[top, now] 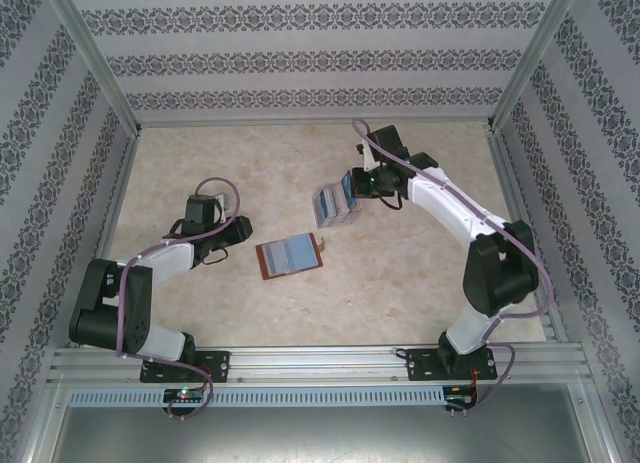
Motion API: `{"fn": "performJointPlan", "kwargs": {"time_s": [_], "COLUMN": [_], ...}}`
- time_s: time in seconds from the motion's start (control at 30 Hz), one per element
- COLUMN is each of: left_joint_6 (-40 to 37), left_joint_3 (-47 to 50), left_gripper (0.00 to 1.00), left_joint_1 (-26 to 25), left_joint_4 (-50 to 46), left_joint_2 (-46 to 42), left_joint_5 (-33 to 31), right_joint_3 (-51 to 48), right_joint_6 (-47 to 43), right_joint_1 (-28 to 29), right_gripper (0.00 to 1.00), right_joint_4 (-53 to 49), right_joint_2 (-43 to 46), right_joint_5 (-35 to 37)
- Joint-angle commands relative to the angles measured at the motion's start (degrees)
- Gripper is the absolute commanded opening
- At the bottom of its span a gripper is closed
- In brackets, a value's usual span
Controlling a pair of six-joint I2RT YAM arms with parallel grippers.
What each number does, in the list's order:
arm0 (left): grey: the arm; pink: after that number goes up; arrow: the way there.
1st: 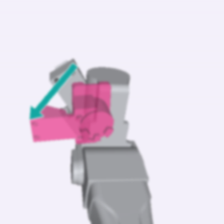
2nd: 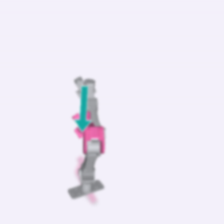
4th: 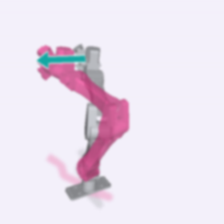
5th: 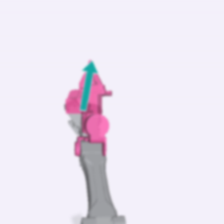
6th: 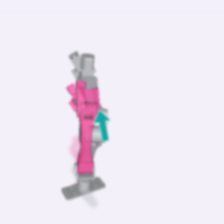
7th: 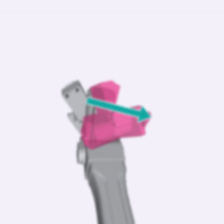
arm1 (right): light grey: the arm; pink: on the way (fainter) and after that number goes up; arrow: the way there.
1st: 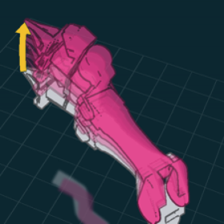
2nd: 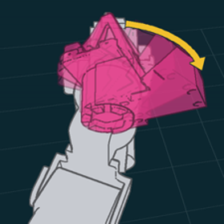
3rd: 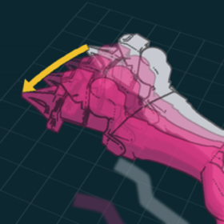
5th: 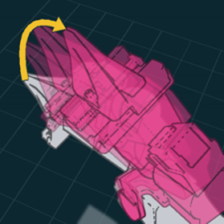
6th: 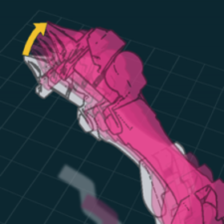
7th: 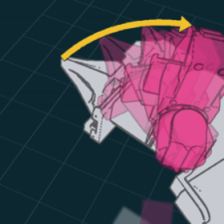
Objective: Put the credit cards into the card holder
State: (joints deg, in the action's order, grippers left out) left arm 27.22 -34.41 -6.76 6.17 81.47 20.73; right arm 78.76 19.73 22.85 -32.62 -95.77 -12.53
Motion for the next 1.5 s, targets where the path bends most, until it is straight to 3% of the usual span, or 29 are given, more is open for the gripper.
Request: {"fn": "performJointPlan", "kwargs": {"time_s": [0.0, 0.23, 0.4, 0.53, 1.07, 1.47], "left_joint_6": [0.79, 3.47, 5.27, 4.33, 4.16, 2.76], "left_joint_3": [-1.13, -2.41, -2.19, -2.89, -3.71, -5.40], "left_gripper": [0.47, 0.52, 0.41, 0.33, 0.10, 0.03], "left_joint_1": [-0.62, -0.71, -3.23, -6.05, -6.24, -6.24], "left_joint_4": [-5.53, -20.74, -20.45, -20.78, -18.31, -21.53], "left_joint_2": [-4.89, -9.27, -3.56, -0.28, 7.36, 9.74], "left_joint_5": [0.48, 8.99, 17.31, 13.76, 9.46, 5.61], "right_joint_3": [-5.66, -15.41, -17.33, -16.89, -16.57, -18.21], "right_joint_6": [-2.62, 2.40, 5.36, 4.92, 5.60, 8.20], "right_joint_1": [-0.13, 4.38, 7.15, 7.78, 8.52, 7.82], "right_gripper": [0.00, 0.00, 0.00, 0.00, 0.00, 0.00], "right_joint_4": [5.16, 17.09, 22.73, 22.84, 25.19, 30.94], "right_joint_2": [4.85, 2.38, -3.24, -6.58, -15.57, -16.77], "right_joint_5": [-9.65, -25.89, -31.28, -32.95, -37.46, -41.37]}}
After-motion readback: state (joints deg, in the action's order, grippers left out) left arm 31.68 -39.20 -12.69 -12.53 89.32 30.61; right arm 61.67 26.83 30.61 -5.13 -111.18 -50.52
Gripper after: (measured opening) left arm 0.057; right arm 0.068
